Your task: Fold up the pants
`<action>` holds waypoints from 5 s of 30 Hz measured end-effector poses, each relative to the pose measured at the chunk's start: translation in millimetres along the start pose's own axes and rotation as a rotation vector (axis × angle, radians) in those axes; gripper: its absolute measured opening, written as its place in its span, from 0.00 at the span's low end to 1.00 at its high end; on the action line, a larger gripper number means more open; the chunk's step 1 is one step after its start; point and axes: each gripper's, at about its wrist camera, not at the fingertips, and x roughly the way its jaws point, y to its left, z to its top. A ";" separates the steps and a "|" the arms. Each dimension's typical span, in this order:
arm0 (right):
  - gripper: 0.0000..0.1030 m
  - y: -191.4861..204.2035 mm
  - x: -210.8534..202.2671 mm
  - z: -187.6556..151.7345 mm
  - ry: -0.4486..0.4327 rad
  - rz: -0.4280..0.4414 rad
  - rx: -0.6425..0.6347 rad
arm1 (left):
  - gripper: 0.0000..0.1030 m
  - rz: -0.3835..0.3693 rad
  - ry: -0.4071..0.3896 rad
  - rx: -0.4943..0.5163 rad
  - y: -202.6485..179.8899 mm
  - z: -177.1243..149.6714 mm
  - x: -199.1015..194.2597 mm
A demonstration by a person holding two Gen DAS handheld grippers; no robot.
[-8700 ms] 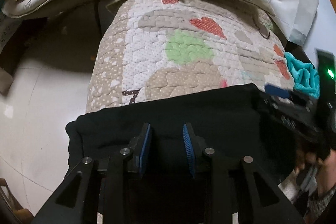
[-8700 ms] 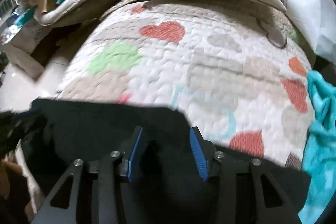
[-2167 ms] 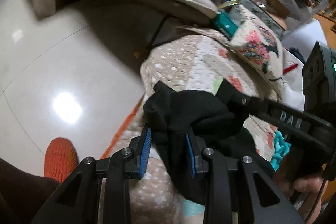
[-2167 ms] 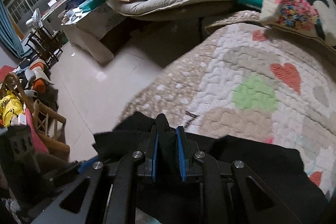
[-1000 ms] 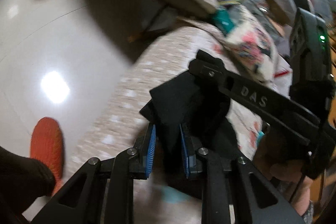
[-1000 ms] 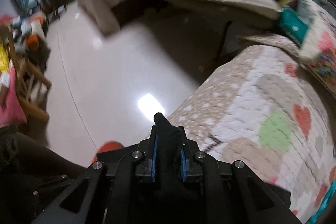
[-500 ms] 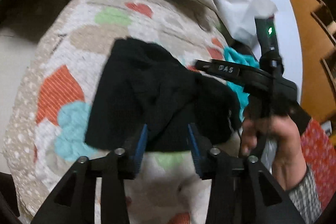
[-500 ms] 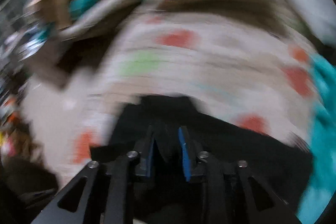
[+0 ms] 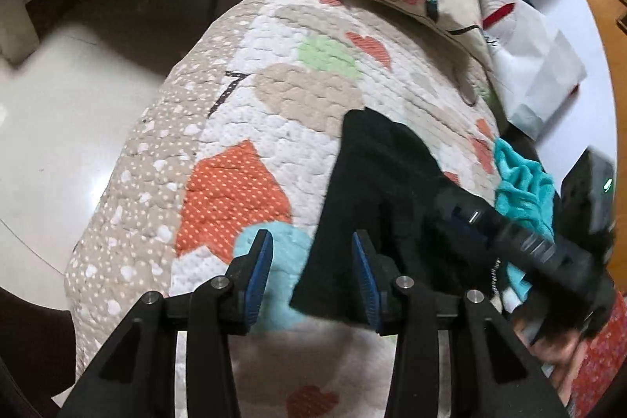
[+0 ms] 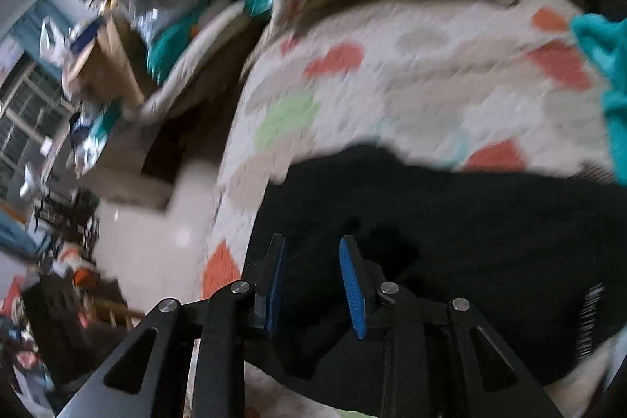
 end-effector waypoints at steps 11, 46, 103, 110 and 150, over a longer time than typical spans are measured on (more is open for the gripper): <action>0.31 35.4 -21.8 -10.9 -0.153 -0.196 -0.094 | 0.39 -0.005 0.009 -0.037 25.0 7.4 31.5; 0.57 71.9 129.1 71.4 0.231 -0.328 -0.243 | 0.14 -0.033 0.039 0.157 -20.7 -1.2 68.1; 0.52 -122.9 -68.5 -118.3 -0.331 -0.179 0.631 | 0.52 -0.103 0.086 0.405 -130.4 55.9 34.6; 0.53 -139.9 -55.6 -119.0 -0.351 -0.173 0.701 | 0.52 -0.102 0.217 0.591 -209.9 53.9 114.9; 0.22 131.3 29.0 -79.3 -0.245 -0.345 -0.510 | 0.25 -0.271 0.178 0.045 22.3 142.4 63.5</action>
